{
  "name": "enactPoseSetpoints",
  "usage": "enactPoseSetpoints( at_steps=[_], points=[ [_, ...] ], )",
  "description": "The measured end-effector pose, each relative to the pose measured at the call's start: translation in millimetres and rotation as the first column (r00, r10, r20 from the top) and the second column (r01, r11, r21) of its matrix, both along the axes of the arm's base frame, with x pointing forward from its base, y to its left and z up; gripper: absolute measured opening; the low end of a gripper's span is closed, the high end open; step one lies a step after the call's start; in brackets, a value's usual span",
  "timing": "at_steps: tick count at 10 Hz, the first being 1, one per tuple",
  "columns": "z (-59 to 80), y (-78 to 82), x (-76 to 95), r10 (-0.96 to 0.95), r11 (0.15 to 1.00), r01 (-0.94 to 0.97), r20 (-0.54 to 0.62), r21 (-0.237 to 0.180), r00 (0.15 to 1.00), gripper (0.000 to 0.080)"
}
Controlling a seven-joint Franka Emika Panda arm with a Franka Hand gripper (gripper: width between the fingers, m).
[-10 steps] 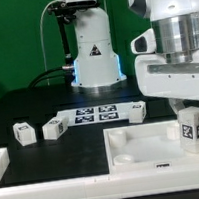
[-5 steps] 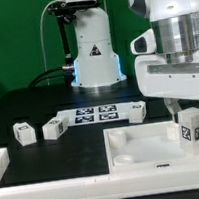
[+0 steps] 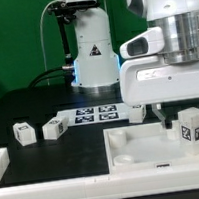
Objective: Assemble one leg
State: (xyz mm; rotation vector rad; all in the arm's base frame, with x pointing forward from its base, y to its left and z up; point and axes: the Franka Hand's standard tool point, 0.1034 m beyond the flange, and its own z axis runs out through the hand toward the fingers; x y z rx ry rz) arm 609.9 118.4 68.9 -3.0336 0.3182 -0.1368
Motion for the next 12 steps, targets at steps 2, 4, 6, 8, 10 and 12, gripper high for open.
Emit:
enactPoseSetpoints(
  at_steps=[2,4,6,8,10,12],
  points=[
    [1.8,-1.8,0.7,0.196,0.98,-0.196,0.008,-0.028,0.98,0.0649],
    [3.2,-2.2,1.4,0.332,0.942,-0.331,0.014,-0.053,0.943,0.0649],
    [2.9,-2.9,1.6,0.398,0.916,-0.396,0.015,-0.065,0.917,0.0649],
    [2.6,-2.9,1.5,0.396,0.917,-0.394,0.014,-0.065,0.918,0.0552],
    [2.5,-2.9,1.4,0.396,0.917,-0.394,0.014,-0.065,0.918,0.0356],
    [2.4,-2.9,1.4,0.384,0.922,-0.383,0.014,-0.063,0.923,0.0291]
  ],
)
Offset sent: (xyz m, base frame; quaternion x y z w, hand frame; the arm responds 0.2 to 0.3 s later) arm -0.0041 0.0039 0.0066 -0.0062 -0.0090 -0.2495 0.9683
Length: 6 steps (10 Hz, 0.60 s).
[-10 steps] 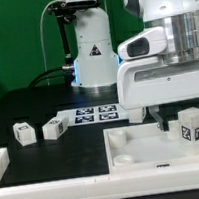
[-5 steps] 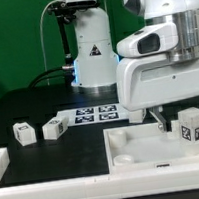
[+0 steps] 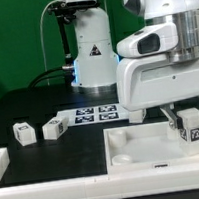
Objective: Assemble one leg
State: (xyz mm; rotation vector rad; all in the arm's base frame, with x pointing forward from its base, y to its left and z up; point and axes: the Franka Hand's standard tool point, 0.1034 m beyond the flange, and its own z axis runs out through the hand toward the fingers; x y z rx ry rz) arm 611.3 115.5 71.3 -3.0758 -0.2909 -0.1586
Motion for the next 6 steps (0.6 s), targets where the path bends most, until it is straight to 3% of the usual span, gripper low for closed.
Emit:
enactPoseSetpoints(
  at_steps=[2,4,5,6],
  points=[
    [-0.2,-0.1,0.0,-0.002,1.0,0.002,0.002,0.0,1.0,0.0291],
    [-1.1,2.9,-0.4,-0.337,0.94,0.335,0.034,0.059,0.941,0.0291],
    [-1.3,4.2,-0.9,-0.482,0.874,0.479,0.02,0.077,0.876,0.0291],
    [-1.2,4.9,-1.6,-0.681,0.729,0.678,-0.008,0.092,0.733,0.0292]
  ],
)
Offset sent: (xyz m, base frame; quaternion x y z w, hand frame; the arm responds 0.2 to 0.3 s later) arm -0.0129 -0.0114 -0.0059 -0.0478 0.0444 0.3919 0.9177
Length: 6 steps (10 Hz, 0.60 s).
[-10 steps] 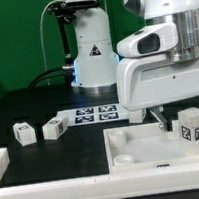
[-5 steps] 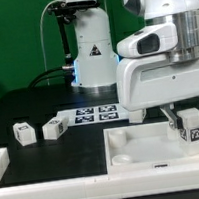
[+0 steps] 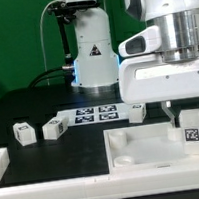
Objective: Assemble one leg
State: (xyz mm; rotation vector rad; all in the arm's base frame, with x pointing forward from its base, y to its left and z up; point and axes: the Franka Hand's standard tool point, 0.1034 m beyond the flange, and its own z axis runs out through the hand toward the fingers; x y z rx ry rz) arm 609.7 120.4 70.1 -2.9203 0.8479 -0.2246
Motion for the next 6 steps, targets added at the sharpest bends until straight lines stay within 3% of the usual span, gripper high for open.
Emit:
enactPoseSetpoints(
  at_steps=[1,3,4,6],
  points=[
    [-0.4,0.5,-0.1,-0.052,0.999,0.052,-0.001,0.002,0.999,0.0292],
    [-0.1,1.4,0.5,-0.397,0.914,0.398,-0.036,0.073,0.917,0.0294],
    [0.2,1.0,0.9,-0.476,0.873,0.479,-0.047,0.091,0.878,0.0294],
    [0.3,1.4,0.9,-0.483,0.869,0.485,-0.048,0.092,0.874,0.0302]
  ],
)
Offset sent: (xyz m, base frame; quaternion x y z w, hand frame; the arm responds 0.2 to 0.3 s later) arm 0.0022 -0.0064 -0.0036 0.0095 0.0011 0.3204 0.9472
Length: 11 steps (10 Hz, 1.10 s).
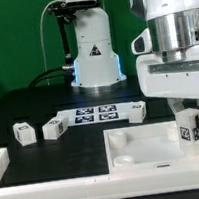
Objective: Assemble one leg
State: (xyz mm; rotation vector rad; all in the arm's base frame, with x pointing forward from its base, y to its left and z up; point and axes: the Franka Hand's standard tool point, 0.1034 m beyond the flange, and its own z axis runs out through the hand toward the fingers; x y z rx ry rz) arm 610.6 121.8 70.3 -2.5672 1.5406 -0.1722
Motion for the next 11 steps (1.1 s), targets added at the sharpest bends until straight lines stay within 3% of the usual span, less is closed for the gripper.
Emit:
enactPoseSetpoints(
  at_steps=[1,2,3,4,7,11],
  points=[
    [-0.2,0.1,-0.2,0.049,0.999,-0.049,0.003,-0.009,0.999,0.0302],
    [-0.1,1.1,0.0,0.099,0.995,-0.099,0.009,-0.018,0.995,0.0469],
    [0.2,1.9,0.2,0.222,0.974,-0.221,0.013,-0.042,0.975,0.0469],
    [0.3,2.7,0.5,0.371,0.927,-0.369,0.013,-0.071,0.929,0.0613],
    [0.7,-3.5,2.8,0.729,0.675,-0.725,-0.022,-0.136,0.684,0.0648],
    [4.7,-6.2,1.4,0.92,0.37,-0.912,-0.069,-0.176,0.387,0.0649]
  ],
)
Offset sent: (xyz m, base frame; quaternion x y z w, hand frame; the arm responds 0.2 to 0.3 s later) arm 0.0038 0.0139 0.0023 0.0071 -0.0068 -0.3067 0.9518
